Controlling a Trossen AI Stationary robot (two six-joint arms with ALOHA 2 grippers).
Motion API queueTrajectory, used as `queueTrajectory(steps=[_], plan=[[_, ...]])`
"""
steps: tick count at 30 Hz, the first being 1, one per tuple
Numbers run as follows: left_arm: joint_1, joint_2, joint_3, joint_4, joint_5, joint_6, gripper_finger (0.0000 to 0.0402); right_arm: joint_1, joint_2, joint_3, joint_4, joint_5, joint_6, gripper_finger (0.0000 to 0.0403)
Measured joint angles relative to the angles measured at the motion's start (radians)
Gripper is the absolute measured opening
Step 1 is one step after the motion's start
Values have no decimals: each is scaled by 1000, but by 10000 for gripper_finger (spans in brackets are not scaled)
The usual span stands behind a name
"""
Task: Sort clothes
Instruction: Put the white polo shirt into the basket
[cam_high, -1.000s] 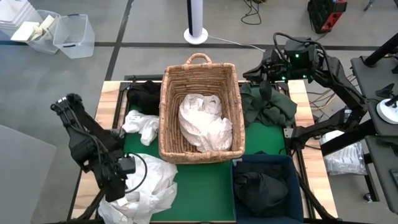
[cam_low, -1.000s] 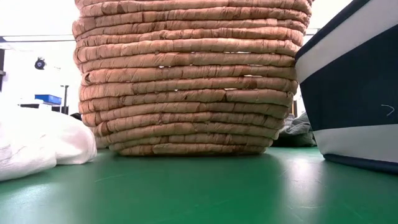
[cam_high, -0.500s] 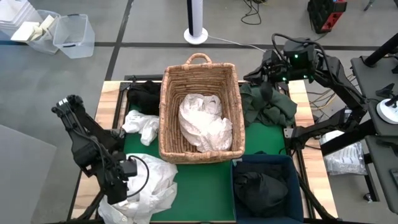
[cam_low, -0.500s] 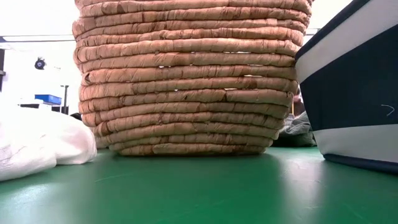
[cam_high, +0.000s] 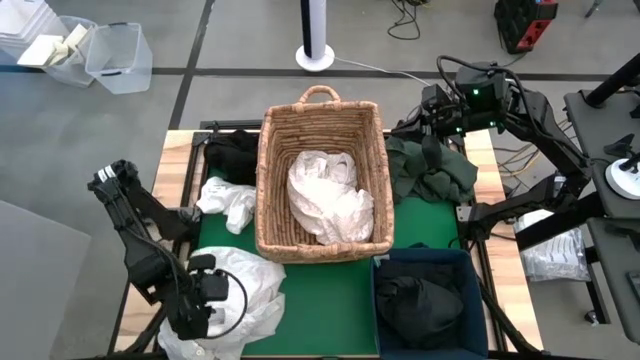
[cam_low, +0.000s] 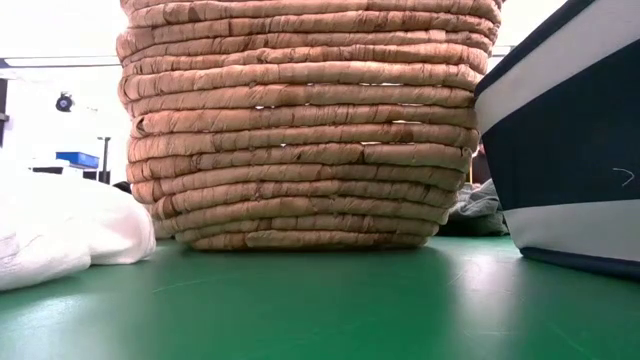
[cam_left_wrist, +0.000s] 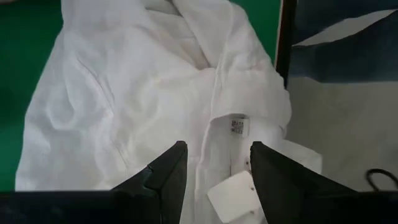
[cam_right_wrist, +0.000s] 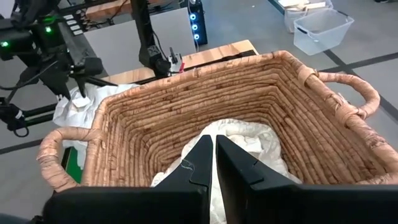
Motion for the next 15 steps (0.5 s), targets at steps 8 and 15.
queueTrajectory(steps=[8, 15], plan=[[-40, 78, -1, 1, -33, -1, 155, 0, 0, 0, 0, 0, -15, 13], [-41, 130, -7, 21, -48, -56, 155, 0, 0, 0, 1, 0, -26, 13]])
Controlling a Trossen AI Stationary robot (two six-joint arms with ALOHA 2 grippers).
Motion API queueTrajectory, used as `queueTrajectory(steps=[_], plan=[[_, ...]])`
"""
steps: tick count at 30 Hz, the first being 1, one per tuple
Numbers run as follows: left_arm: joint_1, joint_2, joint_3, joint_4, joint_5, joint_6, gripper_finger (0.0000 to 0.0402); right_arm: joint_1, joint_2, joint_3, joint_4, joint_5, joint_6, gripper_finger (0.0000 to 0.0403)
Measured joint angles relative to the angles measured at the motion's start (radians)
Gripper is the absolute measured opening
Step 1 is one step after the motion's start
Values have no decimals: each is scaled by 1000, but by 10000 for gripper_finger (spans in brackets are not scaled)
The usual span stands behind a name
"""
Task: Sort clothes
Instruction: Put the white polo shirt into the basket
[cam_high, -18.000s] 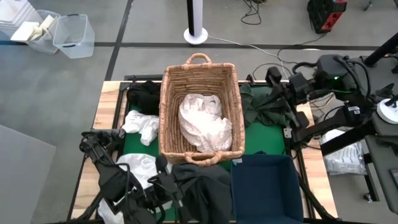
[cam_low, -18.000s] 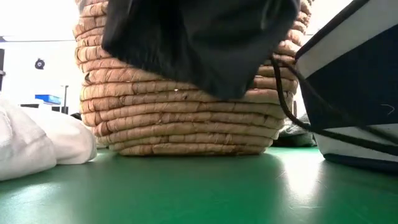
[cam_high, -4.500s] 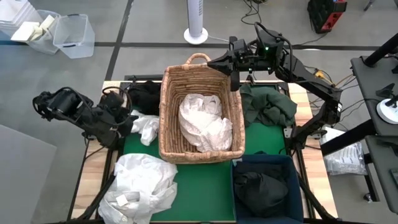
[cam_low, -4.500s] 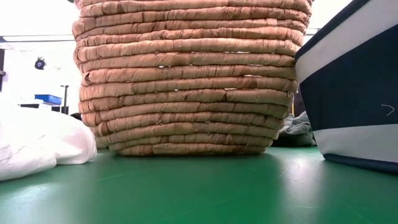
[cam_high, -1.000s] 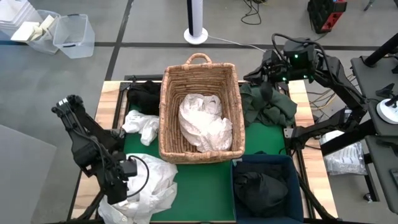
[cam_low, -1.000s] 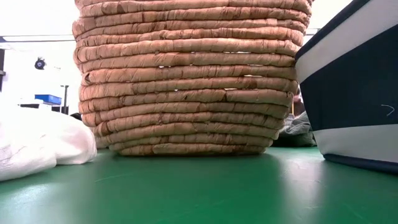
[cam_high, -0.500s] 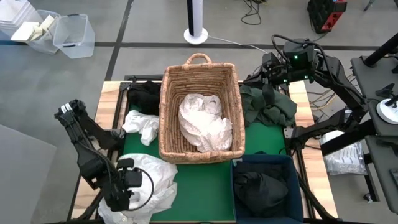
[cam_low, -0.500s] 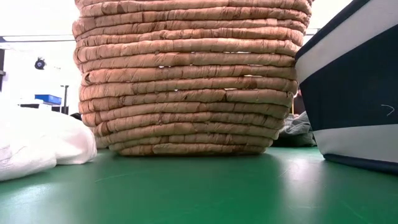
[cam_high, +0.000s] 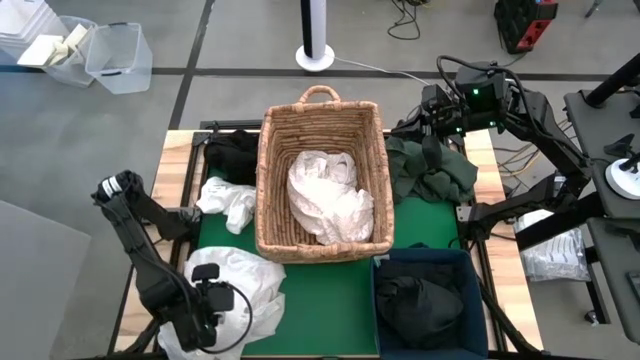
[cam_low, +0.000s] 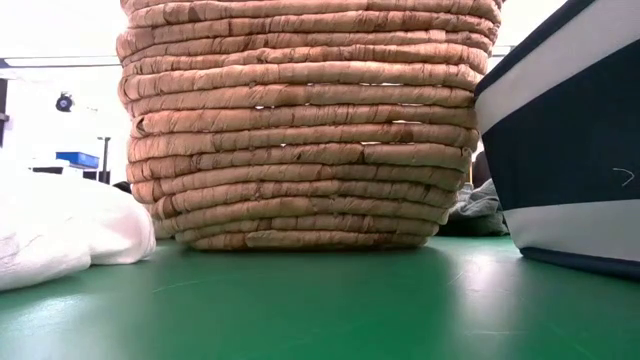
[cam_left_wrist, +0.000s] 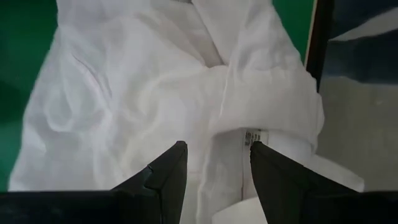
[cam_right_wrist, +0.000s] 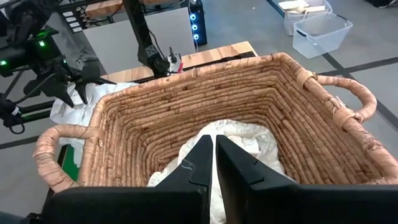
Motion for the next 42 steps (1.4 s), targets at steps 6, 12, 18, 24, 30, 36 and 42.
queueTrajectory(steps=[6, 12, 18, 24, 30, 36, 42], plan=[[-1, -11, -99, 140, 0, -96, 155, 0, 0, 0, 0, 0, -3, 13], [-1, -12, -205, 258, 6, -97, 155, 0, 0, 0, 0, 0, 0, 13], [0, -14, -227, 282, 9, -92, 132, 0, 2, 0, 4, 0, -4, 13], [0, -47, -205, 283, 11, -144, 14, 0, 2, 0, 23, 0, -27, 13], [-2, -131, -177, 257, -19, -297, 2, 0, 2, 0, 109, 1, -48, 13], [-6, -175, -23, 77, -131, -331, 1, 0, 2, 0, 141, 1, -68, 13], [-4, -176, 235, -232, -201, -401, 0, 0, 3, 0, 165, 1, -67, 13]])
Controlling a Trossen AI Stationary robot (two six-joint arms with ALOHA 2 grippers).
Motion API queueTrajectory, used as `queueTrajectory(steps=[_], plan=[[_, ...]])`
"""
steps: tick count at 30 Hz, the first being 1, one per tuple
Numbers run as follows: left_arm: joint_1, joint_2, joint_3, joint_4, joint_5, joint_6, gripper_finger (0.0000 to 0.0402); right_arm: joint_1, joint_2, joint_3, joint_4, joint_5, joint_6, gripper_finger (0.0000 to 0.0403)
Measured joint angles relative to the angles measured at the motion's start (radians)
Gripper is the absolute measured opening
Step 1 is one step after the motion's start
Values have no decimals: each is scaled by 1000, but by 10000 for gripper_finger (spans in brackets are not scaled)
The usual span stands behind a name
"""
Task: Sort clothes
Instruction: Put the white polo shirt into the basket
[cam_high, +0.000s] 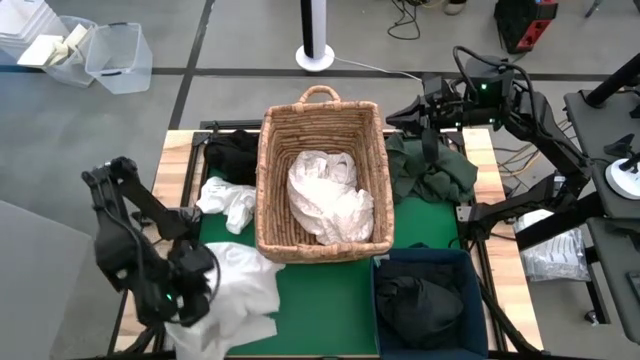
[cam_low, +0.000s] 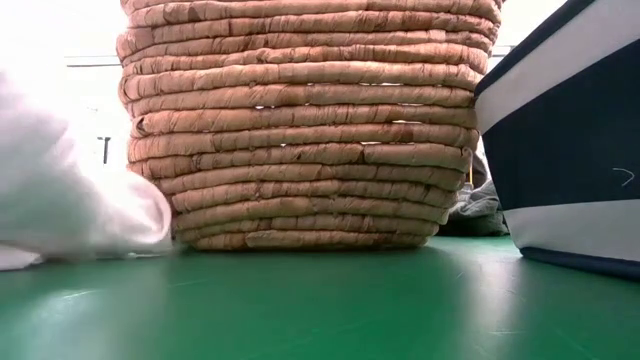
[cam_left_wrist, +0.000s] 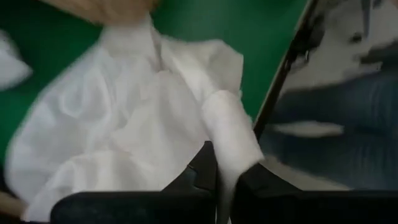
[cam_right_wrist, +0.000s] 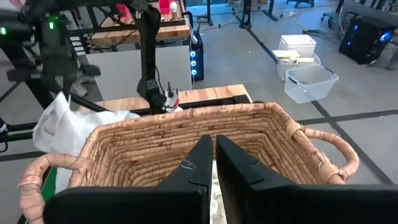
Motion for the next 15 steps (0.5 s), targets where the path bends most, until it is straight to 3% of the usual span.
queueTrajectory(steps=[4, 15], plan=[[0, 13, 158, -191, -24, -75, 0, 0, 0, 0, 20, 0, 10, 13], [-2, 30, 342, -187, -271, 121, 0, 2, 29, 0, 140, -42, 47, 13]])
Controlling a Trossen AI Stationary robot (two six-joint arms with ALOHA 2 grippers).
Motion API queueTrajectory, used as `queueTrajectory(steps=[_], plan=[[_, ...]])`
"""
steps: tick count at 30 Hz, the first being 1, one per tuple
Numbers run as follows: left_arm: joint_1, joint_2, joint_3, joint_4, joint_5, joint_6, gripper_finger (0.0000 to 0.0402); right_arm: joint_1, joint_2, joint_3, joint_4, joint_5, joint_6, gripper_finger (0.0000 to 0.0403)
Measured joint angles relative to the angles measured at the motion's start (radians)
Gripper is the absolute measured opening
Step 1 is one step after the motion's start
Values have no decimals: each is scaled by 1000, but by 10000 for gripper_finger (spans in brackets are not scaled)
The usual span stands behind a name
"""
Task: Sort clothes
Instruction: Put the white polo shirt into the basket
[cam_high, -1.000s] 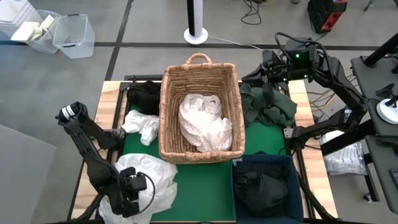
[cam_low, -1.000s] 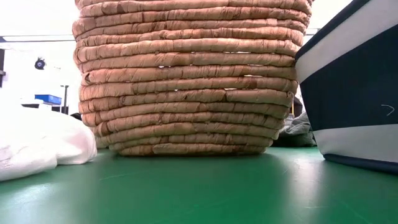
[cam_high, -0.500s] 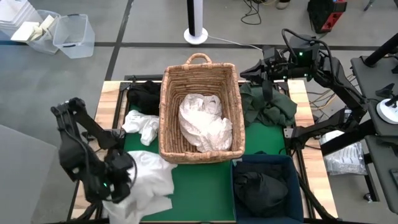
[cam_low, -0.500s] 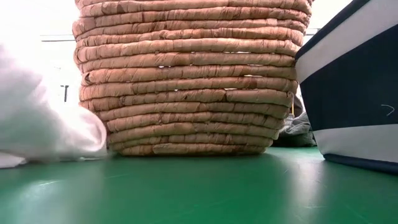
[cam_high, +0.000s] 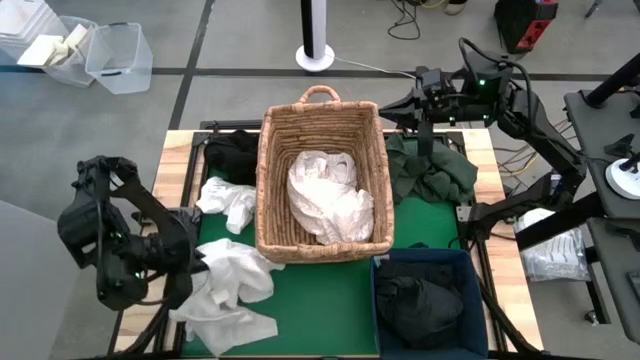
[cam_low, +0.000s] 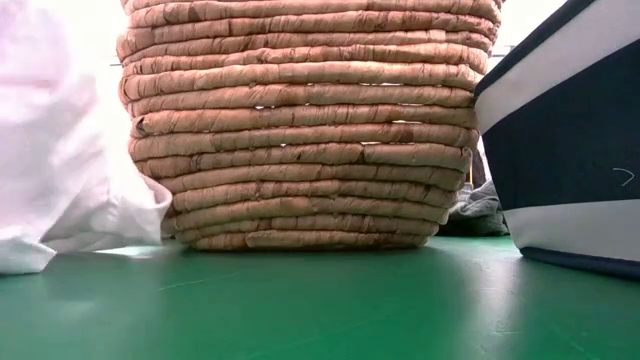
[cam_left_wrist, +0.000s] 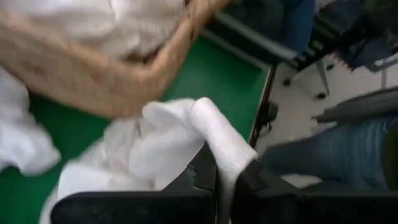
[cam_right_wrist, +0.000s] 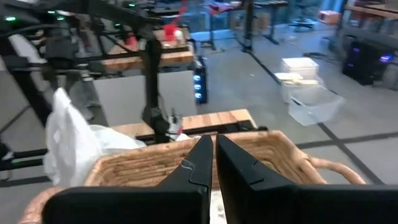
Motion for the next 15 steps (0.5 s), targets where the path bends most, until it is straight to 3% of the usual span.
queueTrajectory(steps=[4, 15], plan=[[0, 0, 57, 2, -86, 76, 0, 0, 33, 0, 49, -61, 13, 13], [0, 46, 298, 1, -336, 351, 0, 82, 106, 14, 162, -87, -25, 15]])
